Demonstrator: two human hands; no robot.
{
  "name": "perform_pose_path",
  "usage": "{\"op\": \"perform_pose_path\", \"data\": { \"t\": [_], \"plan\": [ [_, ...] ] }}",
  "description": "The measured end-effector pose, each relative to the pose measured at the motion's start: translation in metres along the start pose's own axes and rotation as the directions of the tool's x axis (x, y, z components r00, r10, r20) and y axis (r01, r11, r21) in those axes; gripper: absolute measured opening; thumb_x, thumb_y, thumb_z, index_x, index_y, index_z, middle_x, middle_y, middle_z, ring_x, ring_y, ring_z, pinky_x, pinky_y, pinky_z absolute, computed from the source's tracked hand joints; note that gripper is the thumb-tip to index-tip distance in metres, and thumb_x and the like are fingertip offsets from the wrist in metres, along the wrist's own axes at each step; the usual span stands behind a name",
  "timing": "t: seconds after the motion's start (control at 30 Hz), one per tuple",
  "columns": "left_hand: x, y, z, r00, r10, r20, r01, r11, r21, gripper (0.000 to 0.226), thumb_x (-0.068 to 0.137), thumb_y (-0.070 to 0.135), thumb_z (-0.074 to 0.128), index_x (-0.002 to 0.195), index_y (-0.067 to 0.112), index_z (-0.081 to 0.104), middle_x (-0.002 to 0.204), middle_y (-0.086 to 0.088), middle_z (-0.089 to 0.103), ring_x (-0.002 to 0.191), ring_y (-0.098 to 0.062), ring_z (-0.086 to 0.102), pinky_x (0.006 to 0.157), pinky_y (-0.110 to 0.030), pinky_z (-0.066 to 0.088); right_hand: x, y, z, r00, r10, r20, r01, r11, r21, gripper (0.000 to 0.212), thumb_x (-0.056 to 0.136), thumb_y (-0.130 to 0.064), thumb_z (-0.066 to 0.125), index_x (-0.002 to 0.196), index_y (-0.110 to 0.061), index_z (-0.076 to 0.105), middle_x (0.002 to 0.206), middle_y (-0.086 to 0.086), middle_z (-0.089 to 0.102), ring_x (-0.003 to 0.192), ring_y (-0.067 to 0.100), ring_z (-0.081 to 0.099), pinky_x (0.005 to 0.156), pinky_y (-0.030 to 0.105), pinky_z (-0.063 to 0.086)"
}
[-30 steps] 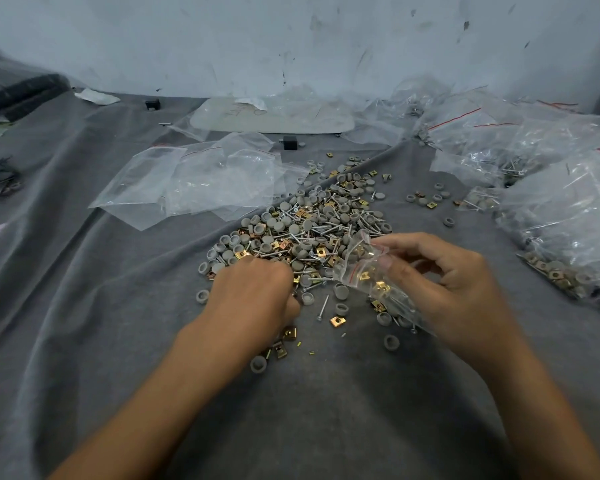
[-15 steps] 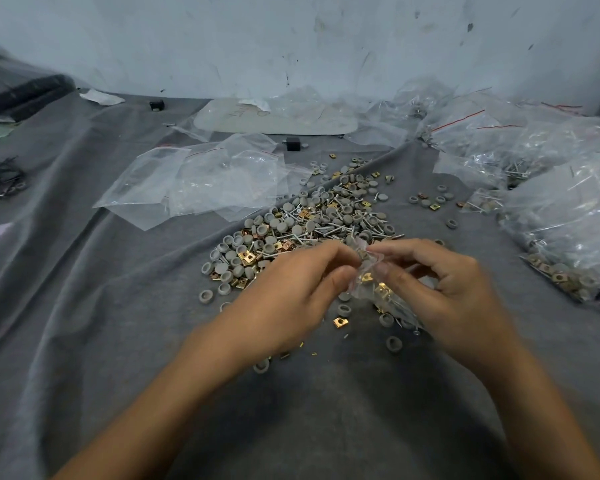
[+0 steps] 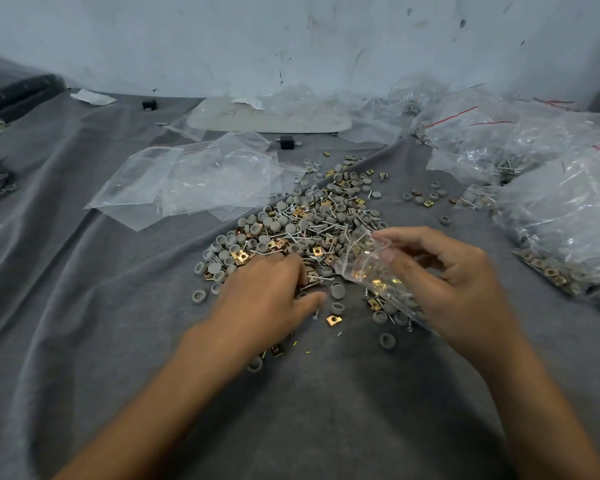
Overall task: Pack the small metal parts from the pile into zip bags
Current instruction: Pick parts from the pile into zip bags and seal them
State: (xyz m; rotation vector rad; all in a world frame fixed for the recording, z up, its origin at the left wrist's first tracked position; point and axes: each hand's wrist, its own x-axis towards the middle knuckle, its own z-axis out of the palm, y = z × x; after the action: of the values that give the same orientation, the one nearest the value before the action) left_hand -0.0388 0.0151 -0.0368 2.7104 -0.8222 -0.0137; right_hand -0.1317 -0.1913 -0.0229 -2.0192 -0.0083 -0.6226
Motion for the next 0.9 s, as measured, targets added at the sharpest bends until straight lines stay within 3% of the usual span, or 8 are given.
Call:
{"op": "perform_pose_path", "data": {
  "t": [0.1,0.2,0.33,0.5,0.7,0.9],
  "plan": [
    [0.002,0.001,0.001,0.998,0.029,-0.047,-0.029,0.999,0.014,0.026,0.094,0.055,0.057,0.103,0.032,0.049,0.101,0.010,0.055,0.099,-0.016,0.051,0.072,-0.033,0.036,0.000,-0.001,-0.001,1.000,0.014,0.001,-0.014,1.000,0.005,0.024,0.094,-0.018,0.071,0.106,-0.039,0.076,0.096,-0.012,0.074,0.088,0.013,0.069,0.074,0.039,0.059],
    [0.005,0.002,0.002,0.998,0.044,-0.054,-0.044,0.999,0.000,0.022,0.095,0.047,0.060,0.105,0.033,0.047,0.104,0.011,0.055,0.101,-0.016,0.051,0.074,-0.033,0.039,0.000,-0.001,-0.001,1.000,0.018,0.000,-0.018,1.000,0.009,0.023,0.094,-0.018,0.071,0.106,-0.037,0.076,0.096,-0.012,0.075,0.089,0.012,0.070,0.078,0.033,0.057],
    [0.006,0.006,0.005,0.994,0.103,-0.023,-0.103,0.995,0.008,0.029,0.098,0.038,0.055,0.125,0.035,0.046,0.113,0.008,0.054,0.109,-0.017,0.050,0.084,-0.037,0.047,0.001,-0.001,-0.002,1.000,0.025,0.007,-0.025,1.000,0.009,0.023,0.094,-0.017,0.071,0.107,-0.036,0.076,0.095,-0.013,0.075,0.089,0.012,0.070,0.078,0.028,0.056],
    [0.006,0.005,0.007,0.992,0.123,-0.010,-0.122,0.990,0.064,0.011,0.099,0.038,0.049,0.101,0.029,0.055,0.104,0.008,0.053,0.103,-0.016,0.049,0.082,-0.039,0.049,0.001,-0.003,-0.003,1.000,0.023,0.012,-0.024,1.000,0.014,0.022,0.094,-0.017,0.071,0.107,-0.035,0.076,0.095,-0.013,0.074,0.090,0.012,0.070,0.078,0.028,0.057],
    [0.009,0.006,0.010,0.989,0.146,-0.003,-0.145,0.985,0.093,0.024,0.099,0.039,0.047,0.122,0.033,0.048,0.113,0.006,0.050,0.109,-0.016,0.045,0.076,-0.033,0.043,0.000,-0.003,-0.003,1.000,0.019,0.018,-0.019,1.000,0.012,0.024,0.094,-0.017,0.071,0.107,-0.036,0.076,0.094,-0.012,0.074,0.089,0.011,0.070,0.077,0.025,0.056],
    [0.012,0.007,0.007,0.972,0.233,-0.024,-0.223,0.954,0.198,0.022,0.102,0.039,0.047,0.121,0.031,0.053,0.111,0.003,0.049,0.108,-0.020,0.047,0.080,-0.033,0.042,0.000,-0.004,-0.003,0.999,0.023,0.025,-0.024,1.000,0.020,0.025,0.094,-0.016,0.071,0.106,-0.037,0.076,0.093,-0.012,0.074,0.087,0.010,0.069,0.075,0.019,0.053]
  ]
}}
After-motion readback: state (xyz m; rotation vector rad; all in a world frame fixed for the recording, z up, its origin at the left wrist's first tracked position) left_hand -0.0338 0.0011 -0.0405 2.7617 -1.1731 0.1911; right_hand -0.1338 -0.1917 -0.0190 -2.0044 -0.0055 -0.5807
